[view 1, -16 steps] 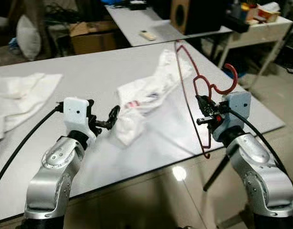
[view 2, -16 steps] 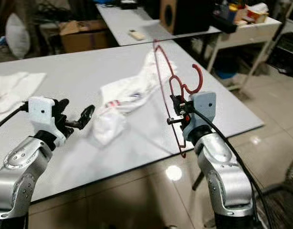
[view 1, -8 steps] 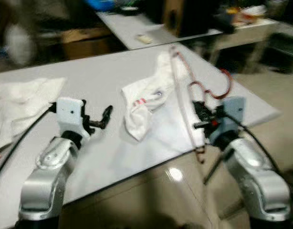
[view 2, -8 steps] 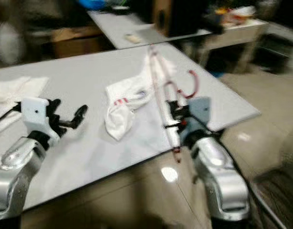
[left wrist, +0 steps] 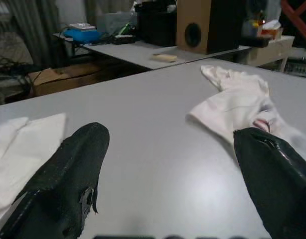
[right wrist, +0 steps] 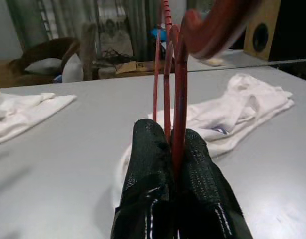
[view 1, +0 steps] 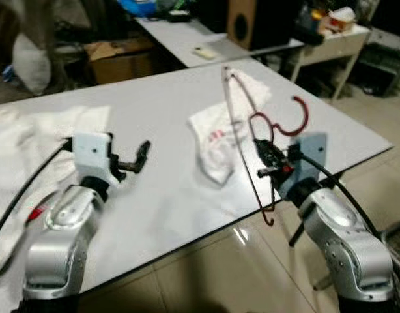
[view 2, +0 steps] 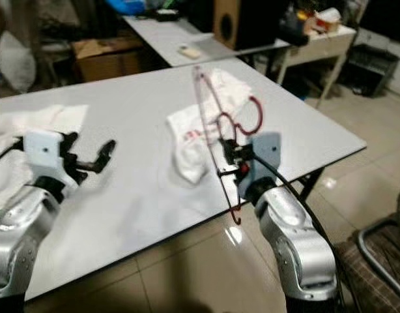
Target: Hang hanger
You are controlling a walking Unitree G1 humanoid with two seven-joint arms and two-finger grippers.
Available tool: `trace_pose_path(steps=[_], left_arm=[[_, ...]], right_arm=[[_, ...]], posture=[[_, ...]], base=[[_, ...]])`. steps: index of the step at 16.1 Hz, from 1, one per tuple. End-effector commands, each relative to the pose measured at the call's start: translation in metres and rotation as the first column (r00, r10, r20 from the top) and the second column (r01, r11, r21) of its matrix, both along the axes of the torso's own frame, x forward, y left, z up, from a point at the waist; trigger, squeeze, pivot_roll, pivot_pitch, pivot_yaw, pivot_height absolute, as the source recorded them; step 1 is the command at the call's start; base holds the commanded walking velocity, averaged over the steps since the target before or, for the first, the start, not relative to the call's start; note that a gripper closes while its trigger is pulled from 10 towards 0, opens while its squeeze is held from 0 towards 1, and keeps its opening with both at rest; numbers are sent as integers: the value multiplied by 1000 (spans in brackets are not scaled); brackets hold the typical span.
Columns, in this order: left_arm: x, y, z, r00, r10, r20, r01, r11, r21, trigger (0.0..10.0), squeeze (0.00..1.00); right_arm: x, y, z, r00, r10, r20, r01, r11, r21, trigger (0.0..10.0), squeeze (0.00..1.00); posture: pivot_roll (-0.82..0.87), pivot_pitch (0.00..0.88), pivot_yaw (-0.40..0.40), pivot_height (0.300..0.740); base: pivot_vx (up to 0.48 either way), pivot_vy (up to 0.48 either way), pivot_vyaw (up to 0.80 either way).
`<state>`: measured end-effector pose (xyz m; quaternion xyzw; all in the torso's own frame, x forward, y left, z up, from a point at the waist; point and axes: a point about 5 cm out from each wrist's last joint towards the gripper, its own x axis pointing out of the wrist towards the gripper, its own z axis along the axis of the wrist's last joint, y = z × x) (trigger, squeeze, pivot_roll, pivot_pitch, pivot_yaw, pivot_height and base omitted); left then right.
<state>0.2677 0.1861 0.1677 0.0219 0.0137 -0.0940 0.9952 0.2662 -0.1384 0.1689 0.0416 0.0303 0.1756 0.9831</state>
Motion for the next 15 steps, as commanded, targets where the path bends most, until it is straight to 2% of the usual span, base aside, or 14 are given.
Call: trace_pose_path(steps=[1, 8, 13, 15], left_arm=[[1, -5, 2, 1000, -18, 8, 18, 1000, 1, 10000, 0], [3, -6, 1, 1000, -29, 6, 29, 1000, 5, 10000, 0], [4, -5, 2, 999, -30, 16, 30, 1000, 0, 10000, 0], [4, -10, 7, 998, -46, 53, 45, 999, 17, 10000, 0]], right_arm=[[0, -3, 3, 1000, -7, 7, 7, 1000, 3, 10000, 0], [0, -4, 2, 1000, -25, 7, 25, 1000, -6, 10000, 0], [3, -5, 2, 999, -41, 34, 43, 997, -58, 10000, 0], [4, -8, 2, 998, -56, 29, 57, 997, -56, 10000, 0]], posture=[[-34, 0, 16, 740], [-37, 0, 19, 740], [-35, 0, 22, 740], [-34, 0, 19, 740]], base=[[0, 368, 0], [0, 367, 0], [0, 350, 0], [0, -240, 0]])
